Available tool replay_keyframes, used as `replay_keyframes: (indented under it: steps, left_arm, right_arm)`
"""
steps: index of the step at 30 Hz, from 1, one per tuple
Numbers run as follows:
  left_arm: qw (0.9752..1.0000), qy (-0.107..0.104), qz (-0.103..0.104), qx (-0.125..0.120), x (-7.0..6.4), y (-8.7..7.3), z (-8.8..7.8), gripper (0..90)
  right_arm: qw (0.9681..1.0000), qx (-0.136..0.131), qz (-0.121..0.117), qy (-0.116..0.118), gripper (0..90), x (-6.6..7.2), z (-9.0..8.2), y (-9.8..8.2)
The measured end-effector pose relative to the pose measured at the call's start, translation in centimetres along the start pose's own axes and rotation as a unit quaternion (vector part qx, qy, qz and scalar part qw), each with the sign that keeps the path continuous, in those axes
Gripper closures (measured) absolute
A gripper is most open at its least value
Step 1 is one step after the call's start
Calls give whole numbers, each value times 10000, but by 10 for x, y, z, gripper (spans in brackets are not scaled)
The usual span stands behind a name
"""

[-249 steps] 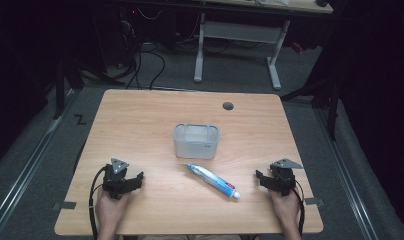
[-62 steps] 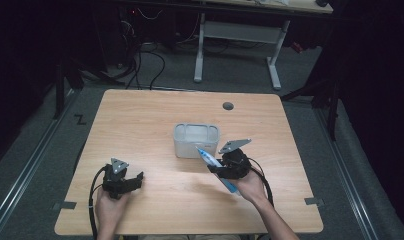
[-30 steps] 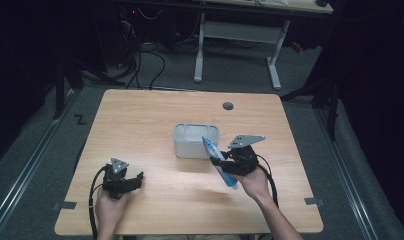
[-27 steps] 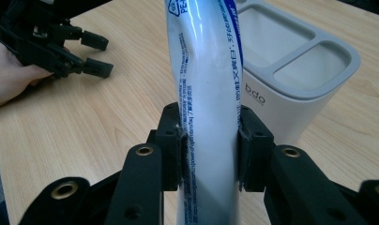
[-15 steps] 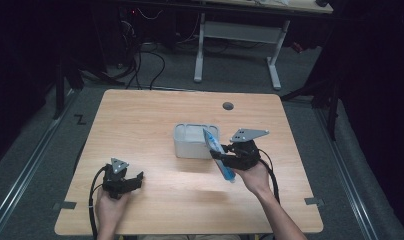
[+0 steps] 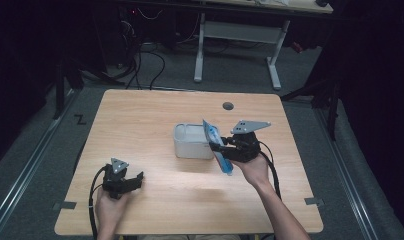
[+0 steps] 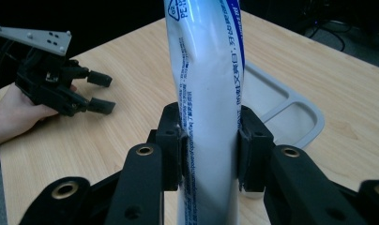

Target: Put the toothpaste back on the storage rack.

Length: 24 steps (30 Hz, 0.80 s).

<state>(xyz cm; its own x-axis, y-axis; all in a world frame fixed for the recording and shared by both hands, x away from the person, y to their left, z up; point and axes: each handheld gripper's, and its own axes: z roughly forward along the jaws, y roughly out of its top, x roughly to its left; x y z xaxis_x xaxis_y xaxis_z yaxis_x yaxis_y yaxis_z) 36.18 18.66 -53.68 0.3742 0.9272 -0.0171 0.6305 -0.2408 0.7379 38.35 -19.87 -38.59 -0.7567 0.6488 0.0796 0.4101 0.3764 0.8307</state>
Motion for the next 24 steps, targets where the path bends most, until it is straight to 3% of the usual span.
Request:
replay_keyframes:
  steps: [24]
  left_arm:
    - [10000,10,2,-10,0,0,0,239]
  right_arm:
    - [9994,-325,108,-26,676,-16,9,35]
